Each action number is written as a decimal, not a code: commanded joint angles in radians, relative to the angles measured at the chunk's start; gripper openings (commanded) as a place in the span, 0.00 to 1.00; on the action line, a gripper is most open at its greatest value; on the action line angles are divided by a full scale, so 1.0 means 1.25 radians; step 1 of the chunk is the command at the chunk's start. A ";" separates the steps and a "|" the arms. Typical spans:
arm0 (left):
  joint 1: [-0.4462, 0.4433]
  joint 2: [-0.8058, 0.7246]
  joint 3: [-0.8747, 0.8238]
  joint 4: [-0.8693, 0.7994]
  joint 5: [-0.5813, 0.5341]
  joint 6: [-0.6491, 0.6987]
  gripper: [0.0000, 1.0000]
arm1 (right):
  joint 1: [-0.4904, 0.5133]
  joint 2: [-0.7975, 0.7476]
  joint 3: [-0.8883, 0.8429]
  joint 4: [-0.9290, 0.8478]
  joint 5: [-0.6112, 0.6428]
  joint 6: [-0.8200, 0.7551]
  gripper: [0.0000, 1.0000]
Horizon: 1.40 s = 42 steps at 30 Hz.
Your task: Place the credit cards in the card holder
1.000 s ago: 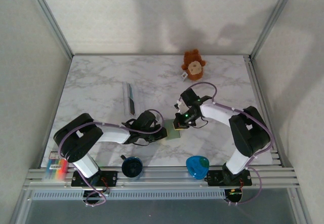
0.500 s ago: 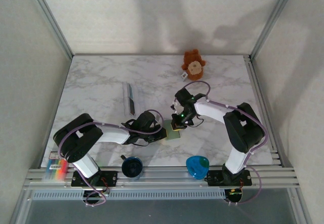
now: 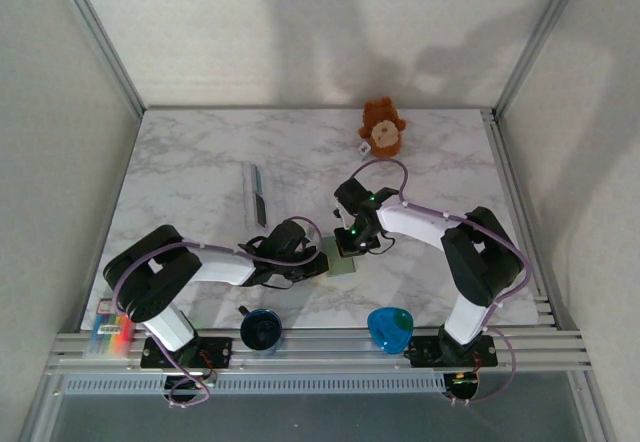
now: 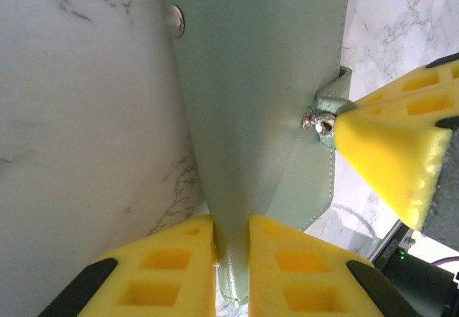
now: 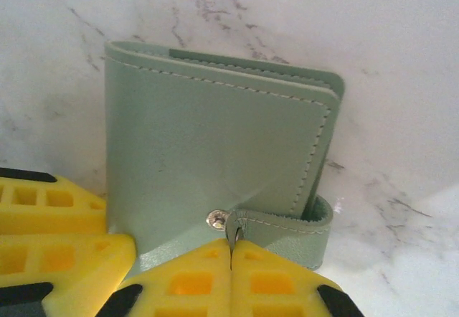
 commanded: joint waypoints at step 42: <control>0.036 -0.008 -0.054 0.046 0.015 0.006 0.15 | 0.054 0.106 0.041 -0.100 -0.082 -0.042 0.00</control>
